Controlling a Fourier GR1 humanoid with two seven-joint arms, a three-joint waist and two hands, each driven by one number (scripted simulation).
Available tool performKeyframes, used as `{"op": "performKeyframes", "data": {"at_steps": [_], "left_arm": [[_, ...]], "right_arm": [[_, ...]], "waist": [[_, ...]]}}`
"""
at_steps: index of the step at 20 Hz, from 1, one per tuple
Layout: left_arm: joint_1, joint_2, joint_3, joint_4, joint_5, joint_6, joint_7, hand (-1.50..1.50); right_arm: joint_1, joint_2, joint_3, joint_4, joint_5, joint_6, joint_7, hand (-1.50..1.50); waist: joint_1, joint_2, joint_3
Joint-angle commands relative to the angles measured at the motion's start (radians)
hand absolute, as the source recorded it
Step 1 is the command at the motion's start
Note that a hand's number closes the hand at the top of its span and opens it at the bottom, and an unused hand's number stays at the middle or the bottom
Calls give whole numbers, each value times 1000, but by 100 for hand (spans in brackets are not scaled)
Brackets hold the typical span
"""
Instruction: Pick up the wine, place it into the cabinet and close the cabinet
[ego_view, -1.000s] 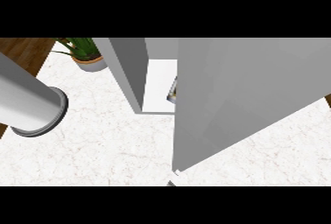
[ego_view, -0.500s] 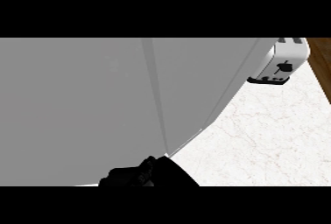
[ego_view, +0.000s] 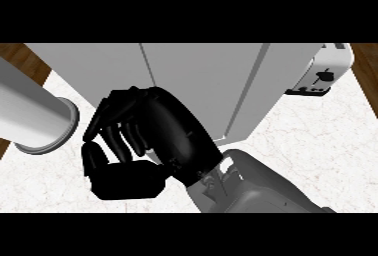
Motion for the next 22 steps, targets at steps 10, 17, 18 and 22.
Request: {"op": "performKeyframes", "data": {"at_steps": [10,17,18,22], "left_arm": [[-108,-61,-67,8,-75,18,129,-150],[-213,-112,-181,-5,-147,134,155,-150],[-169,-119,-154,-6,-153,105,131,-150],[-251,-136,-205,-10,-158,166,162,-150]], "right_arm": [[-141,-59,-265,383,-33,166,-240,150],[-142,-102,-291,475,-28,203,-334,150],[-137,-132,-309,475,-23,205,-346,150],[-165,-142,-332,521,-30,211,-383,150]], "waist": [[-25,3,0],[-39,12,0],[-23,7,0],[-36,18,0]]}}
